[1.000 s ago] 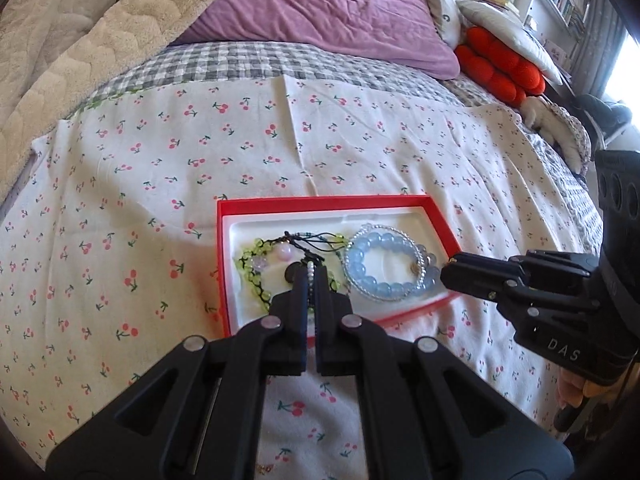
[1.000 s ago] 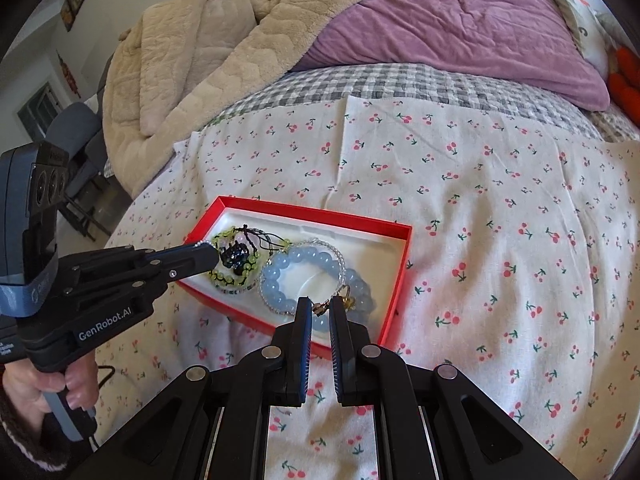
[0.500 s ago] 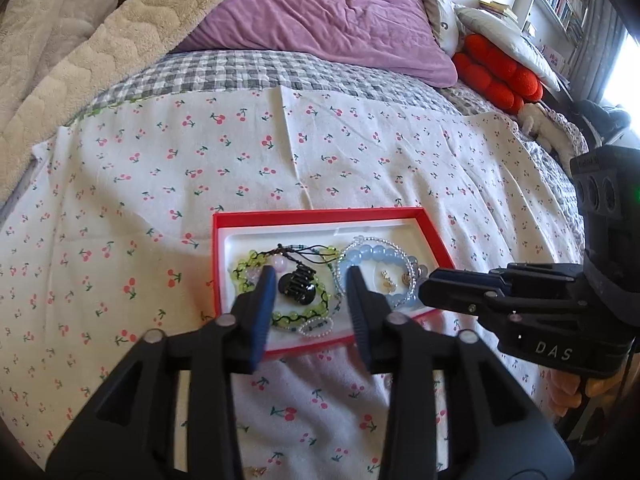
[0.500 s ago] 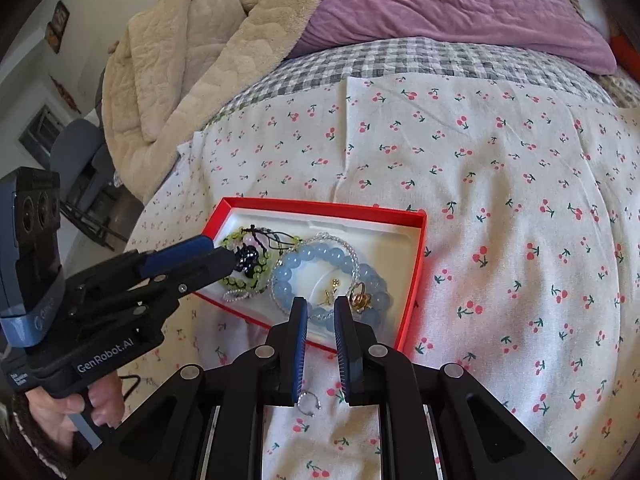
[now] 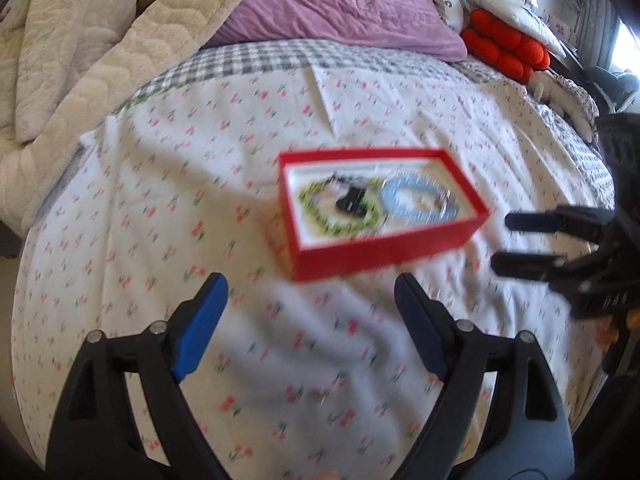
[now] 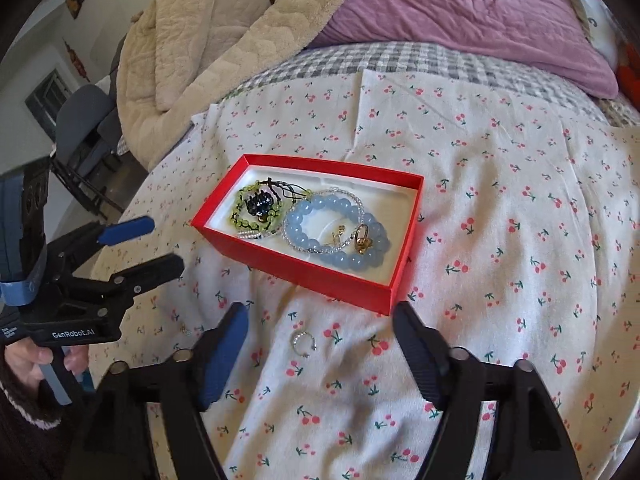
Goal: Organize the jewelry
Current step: 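Withdraw both tools from the box toward the last gold charm and silver ring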
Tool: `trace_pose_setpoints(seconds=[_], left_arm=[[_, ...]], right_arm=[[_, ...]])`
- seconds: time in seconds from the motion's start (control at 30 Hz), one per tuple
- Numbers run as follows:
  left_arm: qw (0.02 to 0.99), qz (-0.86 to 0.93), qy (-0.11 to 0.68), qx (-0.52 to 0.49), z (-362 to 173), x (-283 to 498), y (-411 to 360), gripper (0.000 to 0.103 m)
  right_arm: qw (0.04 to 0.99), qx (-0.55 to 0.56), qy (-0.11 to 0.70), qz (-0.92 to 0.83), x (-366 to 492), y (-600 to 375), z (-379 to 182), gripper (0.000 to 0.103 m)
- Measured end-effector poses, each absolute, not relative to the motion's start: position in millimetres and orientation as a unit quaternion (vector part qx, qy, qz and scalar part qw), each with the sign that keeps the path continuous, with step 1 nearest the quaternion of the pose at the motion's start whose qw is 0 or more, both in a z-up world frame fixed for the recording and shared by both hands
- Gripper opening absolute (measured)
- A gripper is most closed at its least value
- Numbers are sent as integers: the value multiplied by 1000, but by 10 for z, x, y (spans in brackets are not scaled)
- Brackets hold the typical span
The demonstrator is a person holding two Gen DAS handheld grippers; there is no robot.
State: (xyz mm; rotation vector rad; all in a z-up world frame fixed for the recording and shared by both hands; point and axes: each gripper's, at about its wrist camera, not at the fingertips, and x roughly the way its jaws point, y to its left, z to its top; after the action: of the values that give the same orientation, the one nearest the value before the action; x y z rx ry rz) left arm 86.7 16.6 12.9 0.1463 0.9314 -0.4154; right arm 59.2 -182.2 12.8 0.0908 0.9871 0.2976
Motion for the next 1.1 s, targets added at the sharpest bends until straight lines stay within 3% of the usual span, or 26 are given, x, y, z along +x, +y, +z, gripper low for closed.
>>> trace_pose_setpoints(seconds=[0.43,1.1], left_arm=[[832,-254,483,98,-242,335,279,85],[805,-275,510,126,-372,269,79,85]], right_arm=[[858,-31,498,124,302,-1648,-144,77],[856,-52,505,99,263,-1666,-172,77]])
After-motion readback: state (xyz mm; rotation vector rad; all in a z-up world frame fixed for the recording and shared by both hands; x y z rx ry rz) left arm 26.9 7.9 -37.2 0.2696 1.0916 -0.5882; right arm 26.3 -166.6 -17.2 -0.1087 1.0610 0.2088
